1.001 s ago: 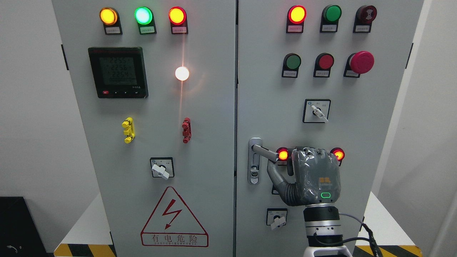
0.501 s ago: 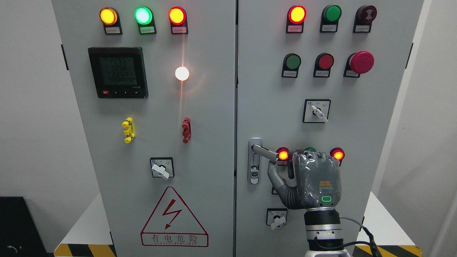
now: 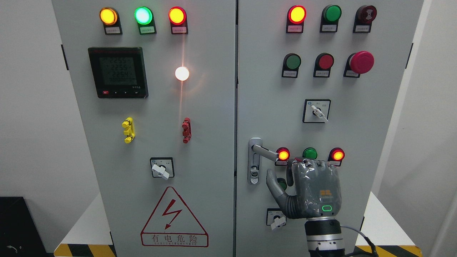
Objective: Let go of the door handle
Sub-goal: 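Open the right hand off the latch and withdraw it downward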
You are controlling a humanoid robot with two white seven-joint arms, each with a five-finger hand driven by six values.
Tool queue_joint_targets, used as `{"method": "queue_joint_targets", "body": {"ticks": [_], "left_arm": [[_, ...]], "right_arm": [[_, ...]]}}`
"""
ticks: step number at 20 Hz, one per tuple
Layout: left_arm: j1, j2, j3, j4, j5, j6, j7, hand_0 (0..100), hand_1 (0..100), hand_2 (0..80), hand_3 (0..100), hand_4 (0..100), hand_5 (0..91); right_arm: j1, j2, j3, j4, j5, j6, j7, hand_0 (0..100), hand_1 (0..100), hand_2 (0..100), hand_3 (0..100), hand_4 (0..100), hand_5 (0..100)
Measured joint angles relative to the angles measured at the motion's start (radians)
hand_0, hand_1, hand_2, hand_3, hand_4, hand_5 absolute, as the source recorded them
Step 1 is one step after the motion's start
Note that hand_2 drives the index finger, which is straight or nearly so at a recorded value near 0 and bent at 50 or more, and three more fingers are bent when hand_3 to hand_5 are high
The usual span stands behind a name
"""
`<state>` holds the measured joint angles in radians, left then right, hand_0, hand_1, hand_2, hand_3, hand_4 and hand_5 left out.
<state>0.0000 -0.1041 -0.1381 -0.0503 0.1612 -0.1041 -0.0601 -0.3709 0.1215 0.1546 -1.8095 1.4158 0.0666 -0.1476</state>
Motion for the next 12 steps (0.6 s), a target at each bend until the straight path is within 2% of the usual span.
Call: {"method": "queue_joint_targets", "body": {"ticks": [4,7,9,12], "left_arm": [[0.0,0.0,0.0,0.0,0.0,0.0,0.0,12,56,0.0,0,0,0.0],[0.0,0.0,0.0,0.0,0.0,0.0,0.0,12,56,0.0,0,0,0.0],[0.0,0.0,0.0,0.0,0.0,0.0,0.0,12,56,0.0,0,0,0.0],[0.0,0.0,0.0,0.0,0.0,0.0,0.0,12,56,0.0,0,0,0.0]], "right_arm": [[0.039,-0.001,-0.002,-0.023,-0.001,-0.024,-0.007,45,30,71,100,88,89],[0.071,-0.001,-0.008,-0.045,-0.001,-0.055,-0.011,45,29,62,88,83,80],[0.096,-0.001,-0.016,-0.06,-0.001,-0.075,-0.012,45,28,57,83,79,74],[0.139,-0.001,-0.038,-0.084,-0.002,-0.14,-0.032,44,28,46,69,66,58]]}}
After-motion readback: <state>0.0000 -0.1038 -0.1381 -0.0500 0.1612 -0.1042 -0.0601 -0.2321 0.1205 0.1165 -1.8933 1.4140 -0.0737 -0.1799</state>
